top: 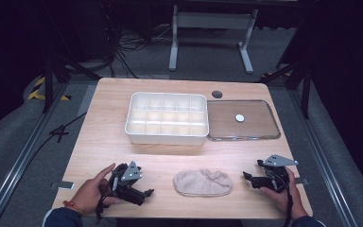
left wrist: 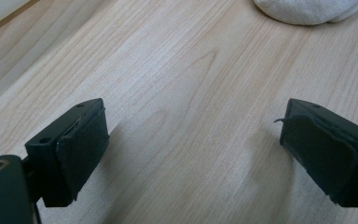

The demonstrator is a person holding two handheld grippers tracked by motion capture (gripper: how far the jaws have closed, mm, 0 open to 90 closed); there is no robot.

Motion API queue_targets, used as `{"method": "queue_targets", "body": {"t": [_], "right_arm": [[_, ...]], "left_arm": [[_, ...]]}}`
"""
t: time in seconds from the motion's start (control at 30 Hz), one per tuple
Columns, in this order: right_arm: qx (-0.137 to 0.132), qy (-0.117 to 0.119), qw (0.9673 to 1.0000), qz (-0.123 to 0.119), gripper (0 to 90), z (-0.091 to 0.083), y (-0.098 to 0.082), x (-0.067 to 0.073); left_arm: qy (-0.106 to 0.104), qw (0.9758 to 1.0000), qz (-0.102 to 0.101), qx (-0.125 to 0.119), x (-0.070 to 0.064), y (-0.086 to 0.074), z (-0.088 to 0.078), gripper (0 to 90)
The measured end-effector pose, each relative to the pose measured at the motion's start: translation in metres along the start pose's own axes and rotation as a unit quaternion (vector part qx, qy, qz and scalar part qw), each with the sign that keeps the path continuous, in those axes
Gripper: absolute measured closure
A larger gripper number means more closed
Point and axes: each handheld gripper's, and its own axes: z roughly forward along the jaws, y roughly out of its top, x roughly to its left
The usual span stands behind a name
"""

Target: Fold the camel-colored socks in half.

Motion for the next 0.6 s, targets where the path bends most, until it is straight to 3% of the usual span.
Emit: {"method": "queue_targets", "body": {"t": [0.07,0.3,0.47,0.6], "right_arm": [[0.0,0.0,1.0,0.001,20.3,0.0,0.0,0.0001],[0.0,0.001,1.0,0.0,20.3,0.0001,0.0001,-0.0001],[0.0,0.001,1.0,0.0,20.3,0.0001,0.0001,-0.0001],[0.001,0.001,1.0,-0.003,20.4,-0.0005,-0.0004,-0.0004]], "left_arm": [[0.009,0.9998,-0.012,0.009,0.0003,0.0026,0.0035,2.3],[0.01,0.9998,-0.01,0.011,0.0006,0.0041,0.0043,0.0],[-0.002,0.9999,-0.003,0.01,0.0044,0.005,0.0058,0.0],[0.005,0.9999,-0.009,0.008,0.0051,0.0065,0.0072,0.0]]}}
